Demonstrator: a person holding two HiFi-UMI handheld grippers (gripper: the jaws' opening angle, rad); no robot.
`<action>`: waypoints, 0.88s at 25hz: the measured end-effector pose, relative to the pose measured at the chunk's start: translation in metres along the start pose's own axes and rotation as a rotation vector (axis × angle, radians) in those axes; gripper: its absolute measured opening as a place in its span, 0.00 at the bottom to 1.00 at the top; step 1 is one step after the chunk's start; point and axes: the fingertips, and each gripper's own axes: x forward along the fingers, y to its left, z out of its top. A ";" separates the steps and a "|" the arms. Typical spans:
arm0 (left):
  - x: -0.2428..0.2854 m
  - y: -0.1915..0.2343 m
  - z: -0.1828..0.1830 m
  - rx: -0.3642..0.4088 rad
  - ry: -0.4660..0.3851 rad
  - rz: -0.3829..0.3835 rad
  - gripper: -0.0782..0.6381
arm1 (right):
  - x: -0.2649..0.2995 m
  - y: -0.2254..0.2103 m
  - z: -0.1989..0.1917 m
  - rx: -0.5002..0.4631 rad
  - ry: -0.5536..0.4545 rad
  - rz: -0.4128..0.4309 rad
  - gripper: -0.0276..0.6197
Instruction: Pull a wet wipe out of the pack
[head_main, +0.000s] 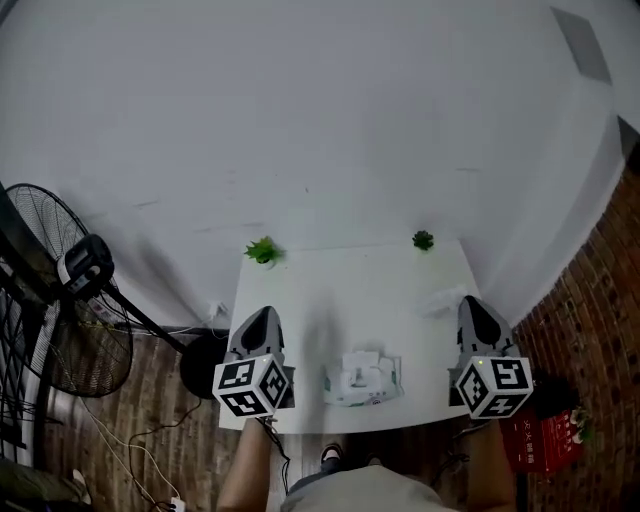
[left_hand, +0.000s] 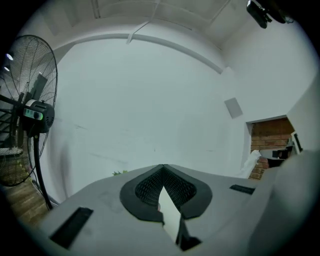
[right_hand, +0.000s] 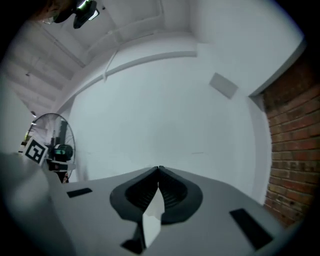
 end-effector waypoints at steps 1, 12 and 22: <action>0.003 -0.004 -0.002 0.000 0.005 -0.011 0.11 | -0.004 -0.011 -0.003 0.023 -0.012 -0.049 0.05; 0.022 -0.023 -0.019 0.004 0.057 -0.069 0.11 | -0.034 -0.072 -0.020 0.118 -0.020 -0.234 0.05; 0.017 -0.019 -0.022 0.003 0.059 -0.049 0.11 | -0.034 -0.068 -0.019 0.125 -0.024 -0.208 0.05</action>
